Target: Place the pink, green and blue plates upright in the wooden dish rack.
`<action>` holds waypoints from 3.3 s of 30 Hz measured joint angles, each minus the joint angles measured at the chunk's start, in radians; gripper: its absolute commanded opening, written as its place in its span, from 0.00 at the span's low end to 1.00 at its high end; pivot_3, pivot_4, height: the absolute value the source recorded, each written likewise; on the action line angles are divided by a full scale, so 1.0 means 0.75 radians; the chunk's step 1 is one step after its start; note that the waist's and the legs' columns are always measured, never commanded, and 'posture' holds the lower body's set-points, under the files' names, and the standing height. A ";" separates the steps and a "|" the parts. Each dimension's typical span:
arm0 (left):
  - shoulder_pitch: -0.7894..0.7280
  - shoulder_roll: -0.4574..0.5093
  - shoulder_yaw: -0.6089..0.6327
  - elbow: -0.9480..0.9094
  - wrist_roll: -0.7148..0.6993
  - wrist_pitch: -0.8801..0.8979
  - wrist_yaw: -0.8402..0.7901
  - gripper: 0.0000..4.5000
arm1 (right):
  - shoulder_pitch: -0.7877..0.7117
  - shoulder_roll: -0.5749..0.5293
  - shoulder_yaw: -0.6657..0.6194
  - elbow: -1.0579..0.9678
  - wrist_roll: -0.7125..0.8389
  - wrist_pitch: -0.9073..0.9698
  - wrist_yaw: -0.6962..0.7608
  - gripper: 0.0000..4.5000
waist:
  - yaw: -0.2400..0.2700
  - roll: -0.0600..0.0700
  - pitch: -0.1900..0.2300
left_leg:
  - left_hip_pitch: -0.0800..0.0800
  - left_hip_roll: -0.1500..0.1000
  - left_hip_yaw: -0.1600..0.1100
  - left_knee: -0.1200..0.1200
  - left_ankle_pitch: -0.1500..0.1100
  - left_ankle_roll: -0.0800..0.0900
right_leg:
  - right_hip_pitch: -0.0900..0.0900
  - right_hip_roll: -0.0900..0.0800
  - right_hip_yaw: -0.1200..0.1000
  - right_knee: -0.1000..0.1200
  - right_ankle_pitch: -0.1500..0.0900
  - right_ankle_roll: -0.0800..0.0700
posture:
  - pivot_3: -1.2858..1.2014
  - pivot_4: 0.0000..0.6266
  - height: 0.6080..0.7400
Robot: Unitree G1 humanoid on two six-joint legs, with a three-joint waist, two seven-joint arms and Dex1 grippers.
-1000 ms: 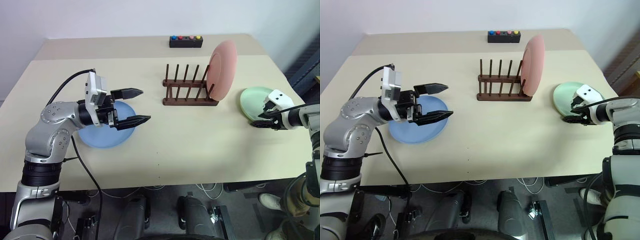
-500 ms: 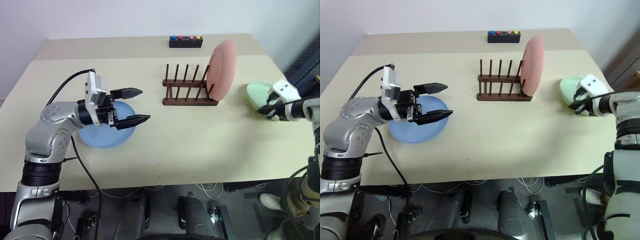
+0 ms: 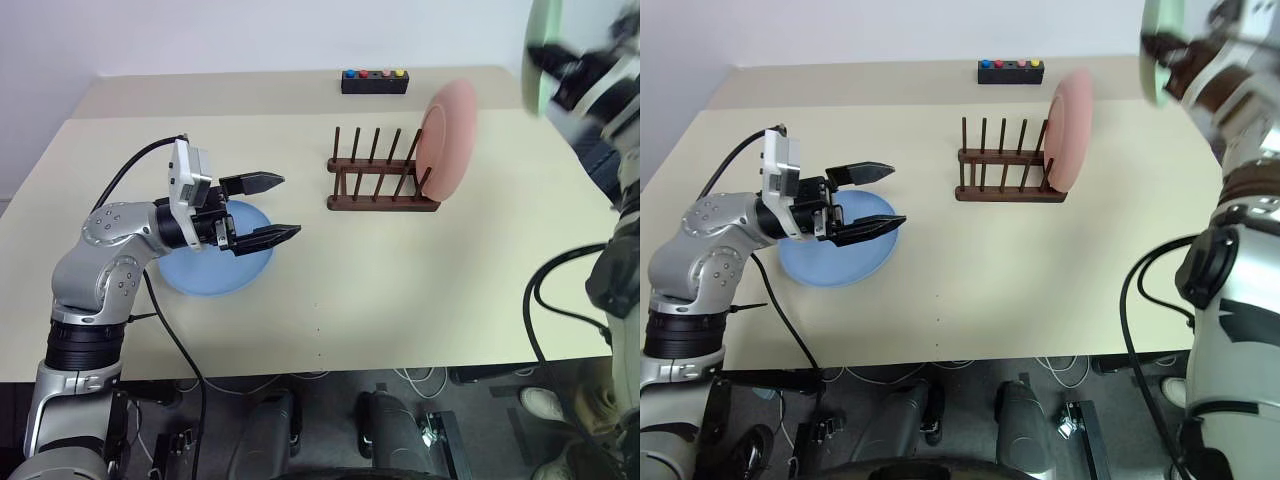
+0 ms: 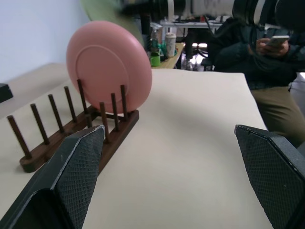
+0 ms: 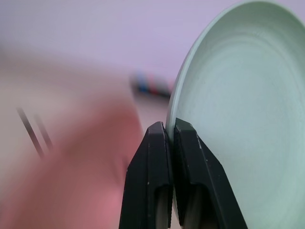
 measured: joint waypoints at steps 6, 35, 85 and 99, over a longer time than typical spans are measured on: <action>0.006 0.023 0.024 -0.005 -0.024 0.002 0.010 1.00 | -0.080 0.047 -0.214 -0.087 0.306 0.305 0.064 0.01 | -0.004 0.000 0.000 | 0.001 0.000 0.000 0.000 0.000 0.000 | 0.001 0.000 0.000 0.000 0.000 0.000 | 0.52 0.24 0.96; 0.011 0.042 0.053 0.012 -0.043 0.011 0.045 1.00 | 0.401 0.274 -0.175 -0.813 0.800 1.192 0.002 0.01 | -0.003 0.000 0.000 | 0.000 0.000 0.000 0.000 0.000 0.001 | -0.001 0.000 0.000 0.002 0.000 0.000 | 0.52 0.24 0.96; 0.025 0.070 0.102 -0.075 -0.085 0.053 0.090 1.00 | 0.545 0.318 0.049 -0.770 0.591 0.926 0.009 0.55 | -0.003 0.000 0.000 | 0.000 0.000 0.000 0.000 0.000 0.001 | -0.001 0.000 0.000 0.002 0.000 0.000 | 0.52 0.24 0.96; 0.025 0.070 0.101 -0.075 -0.085 0.053 0.090 1.00 | 0.549 0.303 0.080 -0.929 0.555 0.784 0.069 1.00 | -0.003 0.000 0.000 | 0.000 0.000 0.000 0.000 0.000 0.001 | -0.001 0.000 0.000 0.001 0.000 0.000 | 0.52 0.24 0.96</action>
